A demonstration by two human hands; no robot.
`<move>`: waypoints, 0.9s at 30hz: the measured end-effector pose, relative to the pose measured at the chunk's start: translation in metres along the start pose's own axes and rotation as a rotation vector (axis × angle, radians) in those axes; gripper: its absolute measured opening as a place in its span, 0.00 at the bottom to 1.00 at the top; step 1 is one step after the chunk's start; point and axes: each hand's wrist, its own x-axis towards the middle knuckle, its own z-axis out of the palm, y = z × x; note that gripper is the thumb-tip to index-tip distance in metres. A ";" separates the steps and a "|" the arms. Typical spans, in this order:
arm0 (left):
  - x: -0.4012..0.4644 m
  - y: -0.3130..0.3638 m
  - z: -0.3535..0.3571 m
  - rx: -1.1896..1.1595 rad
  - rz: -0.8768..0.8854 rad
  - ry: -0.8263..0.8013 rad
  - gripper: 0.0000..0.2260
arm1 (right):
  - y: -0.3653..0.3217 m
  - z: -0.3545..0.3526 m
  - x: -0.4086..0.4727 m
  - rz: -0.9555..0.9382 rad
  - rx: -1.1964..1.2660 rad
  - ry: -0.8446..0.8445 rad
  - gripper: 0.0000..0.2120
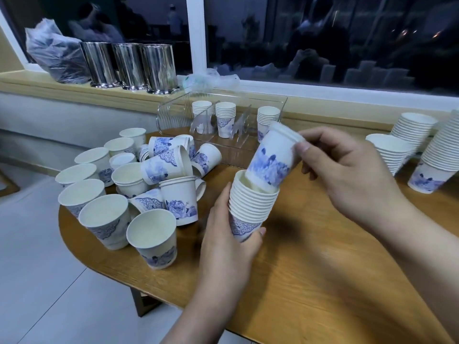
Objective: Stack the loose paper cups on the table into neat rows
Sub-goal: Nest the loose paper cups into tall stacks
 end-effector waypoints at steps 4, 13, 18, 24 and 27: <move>-0.004 0.009 0.011 0.021 0.031 -0.026 0.43 | 0.003 -0.003 -0.012 -0.065 -0.291 -0.304 0.10; -0.004 0.016 0.042 -0.075 -0.037 -0.127 0.40 | 0.068 0.007 -0.069 0.273 0.176 -0.190 0.35; -0.002 0.028 0.067 -0.020 -0.022 -0.288 0.43 | 0.082 0.002 -0.079 0.332 0.210 -0.098 0.32; -0.004 0.039 0.097 -0.004 -0.025 -0.441 0.44 | 0.095 -0.028 -0.086 0.358 0.150 0.098 0.30; -0.006 0.041 0.103 0.009 -0.026 -0.477 0.43 | 0.089 -0.045 -0.089 0.330 0.098 0.170 0.32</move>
